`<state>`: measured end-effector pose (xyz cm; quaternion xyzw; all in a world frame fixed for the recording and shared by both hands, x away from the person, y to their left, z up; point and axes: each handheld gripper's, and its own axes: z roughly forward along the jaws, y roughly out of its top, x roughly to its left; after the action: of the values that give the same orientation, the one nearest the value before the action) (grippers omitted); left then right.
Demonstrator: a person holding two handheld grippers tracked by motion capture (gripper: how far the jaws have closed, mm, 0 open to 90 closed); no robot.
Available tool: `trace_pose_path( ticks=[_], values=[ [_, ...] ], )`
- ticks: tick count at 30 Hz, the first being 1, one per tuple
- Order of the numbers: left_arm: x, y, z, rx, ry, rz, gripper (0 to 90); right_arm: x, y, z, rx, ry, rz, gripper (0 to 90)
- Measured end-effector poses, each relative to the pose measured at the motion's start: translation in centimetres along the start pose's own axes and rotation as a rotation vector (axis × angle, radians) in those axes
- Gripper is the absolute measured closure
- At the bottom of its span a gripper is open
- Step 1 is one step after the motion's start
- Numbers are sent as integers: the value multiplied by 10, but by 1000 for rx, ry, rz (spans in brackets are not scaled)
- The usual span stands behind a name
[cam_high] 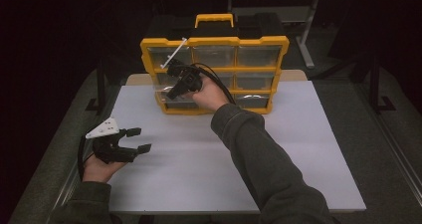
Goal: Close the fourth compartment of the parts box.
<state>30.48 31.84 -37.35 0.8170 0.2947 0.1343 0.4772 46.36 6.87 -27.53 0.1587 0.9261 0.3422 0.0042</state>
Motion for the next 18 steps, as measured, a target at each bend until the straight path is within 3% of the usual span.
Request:
trace_pose_path(
  ticks=[18],
  values=[
    [0,-1,0,7,1,3,252,-12,1,2,-12,-20,23,893]
  ],
)
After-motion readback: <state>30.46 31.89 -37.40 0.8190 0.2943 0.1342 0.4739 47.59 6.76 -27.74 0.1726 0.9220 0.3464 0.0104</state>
